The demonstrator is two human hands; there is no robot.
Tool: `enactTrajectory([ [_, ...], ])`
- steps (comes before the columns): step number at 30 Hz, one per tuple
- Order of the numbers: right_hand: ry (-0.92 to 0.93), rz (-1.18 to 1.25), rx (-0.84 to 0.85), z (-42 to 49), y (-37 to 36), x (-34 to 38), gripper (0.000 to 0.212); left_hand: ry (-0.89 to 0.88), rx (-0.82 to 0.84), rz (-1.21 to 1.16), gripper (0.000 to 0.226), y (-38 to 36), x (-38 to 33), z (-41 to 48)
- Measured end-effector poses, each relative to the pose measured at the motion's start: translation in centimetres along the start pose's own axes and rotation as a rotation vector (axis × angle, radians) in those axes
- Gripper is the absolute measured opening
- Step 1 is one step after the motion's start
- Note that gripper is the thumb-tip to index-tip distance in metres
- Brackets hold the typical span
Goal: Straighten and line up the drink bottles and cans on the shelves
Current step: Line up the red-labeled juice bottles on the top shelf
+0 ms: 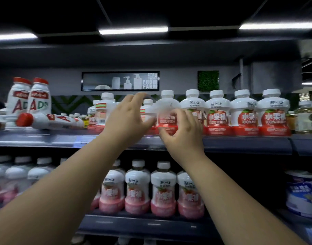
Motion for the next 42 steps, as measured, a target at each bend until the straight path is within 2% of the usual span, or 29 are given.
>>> enactTrajectory([
  [4,0.015,0.025,0.029,0.2,-3.3,3.2,0.039,0.081,-0.04,0.03,0.058,2.0,5.2,-0.7],
  [9,-0.008,-0.004,0.122,-0.1,-8.1,6.1,0.059,0.183,0.001,-0.021,0.053,1.9,11.9,-1.1],
  [15,0.032,-0.24,0.171,0.4,-11.4,7.2,0.076,0.225,-0.04,-0.163,0.045,1.4,16.5,0.4],
  [18,0.063,-0.233,0.173,0.8,-11.9,7.6,0.068,0.243,0.021,-0.14,0.049,0.8,17.3,1.0],
  [21,0.079,-0.225,0.147,0.8,-12.0,7.8,0.062,0.248,0.083,-0.119,0.065,-0.1,17.6,1.5],
  [24,-0.029,-0.097,0.11,1.6,-11.6,7.8,0.055,0.274,0.15,-0.125,0.083,-0.9,17.8,2.0],
  [26,-0.124,0.0,0.097,3.0,-11.3,7.9,0.042,0.292,0.196,-0.093,0.091,-1.4,17.8,2.4],
  [29,-0.296,0.076,0.039,6.3,-11.0,8.1,0.028,0.318,0.265,-0.097,0.086,-1.5,17.5,3.1],
  [31,-0.425,0.109,0.082,8.1,-11.2,7.8,0.034,0.339,0.282,-0.164,0.079,-1.2,17.9,3.4],
  [33,-0.511,0.159,0.225,8.4,-11.7,7.6,0.044,0.343,0.274,-0.264,0.073,-0.6,18.5,3.5],
  [34,-0.521,0.13,0.306,7.9,-11.9,7.6,0.05,0.334,0.274,-0.307,0.071,-0.5,18.8,3.4],
  [36,-0.442,-0.092,0.434,6.3,-12.5,7.7,0.07,0.318,0.272,-0.367,0.073,-0.4,19.2,3.1],
  [39,-0.322,-0.323,0.352,4.4,-12.9,8.0,0.098,0.343,0.259,-0.377,0.09,-1.0,19.4,2.6],
  [42,-0.317,-0.365,0.299,3.9,-13.0,7.9,0.105,0.372,0.209,-0.391,0.081,-1.3,19.8,2.4],
])
Point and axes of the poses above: each hand's wrist, its own z-axis towards the middle knuckle, its own y-axis out of the back of the hand, x = y × z, the point moved 3 cm from there along z, towards the middle knuckle, and after that the axes turned 2 degrees about -x, right-handed, at the moved point
